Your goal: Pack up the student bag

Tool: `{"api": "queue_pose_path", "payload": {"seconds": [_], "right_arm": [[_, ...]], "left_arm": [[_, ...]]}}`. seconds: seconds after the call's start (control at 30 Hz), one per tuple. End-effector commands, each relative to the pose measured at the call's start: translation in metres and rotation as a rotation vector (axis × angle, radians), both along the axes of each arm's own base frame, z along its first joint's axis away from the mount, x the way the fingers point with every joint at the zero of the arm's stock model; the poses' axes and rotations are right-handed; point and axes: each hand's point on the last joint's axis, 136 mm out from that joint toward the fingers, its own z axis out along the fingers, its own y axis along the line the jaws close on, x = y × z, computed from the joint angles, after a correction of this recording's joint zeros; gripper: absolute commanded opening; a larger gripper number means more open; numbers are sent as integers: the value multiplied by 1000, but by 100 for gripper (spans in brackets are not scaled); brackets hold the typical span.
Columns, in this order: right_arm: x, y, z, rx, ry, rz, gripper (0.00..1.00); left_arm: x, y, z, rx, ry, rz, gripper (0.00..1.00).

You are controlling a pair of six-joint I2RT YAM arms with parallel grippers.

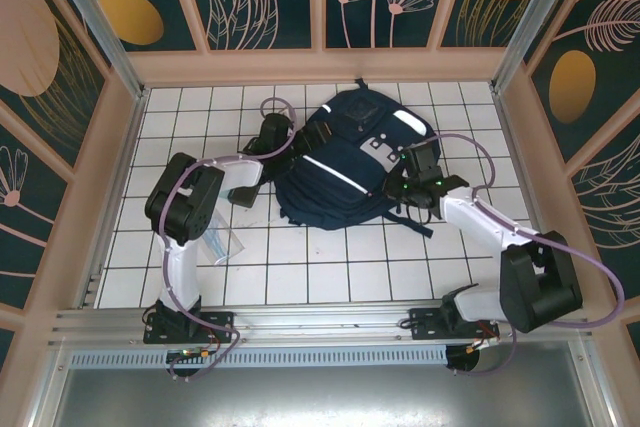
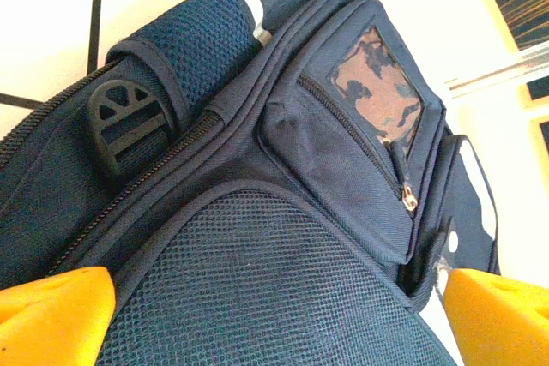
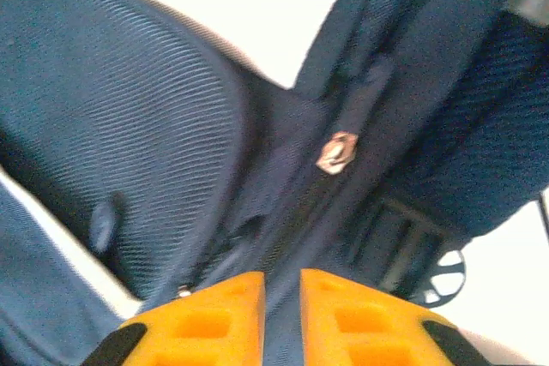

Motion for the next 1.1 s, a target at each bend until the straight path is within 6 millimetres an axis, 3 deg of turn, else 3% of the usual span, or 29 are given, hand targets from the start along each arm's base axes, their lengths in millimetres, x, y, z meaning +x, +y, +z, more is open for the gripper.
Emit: {"api": "queue_pose_path", "payload": {"seconds": [0.0, 0.17, 0.3, 0.6, 0.77, 1.07], "right_arm": [[17, -8, 14, -19, -111, 150, 59], [40, -20, 11, -33, -140, 208, 70], [51, -10, 3, 22, -141, 261, 70], [58, 6, -2, 30, -159, 300, 69], [59, 4, 9, -31, -174, 296, 70], [69, -11, -35, -114, -125, 260, 71]], "left_arm": [[3, 3, -27, 126, 42, -31, 98], [11, 13, -32, 156, 51, -31, 98], [14, 15, -39, 168, 67, -61, 96], [21, 18, -39, 220, 65, -88, 94], [22, 19, -38, 225, 73, -89, 94], [20, 19, -43, 222, 87, -91, 94]]}}
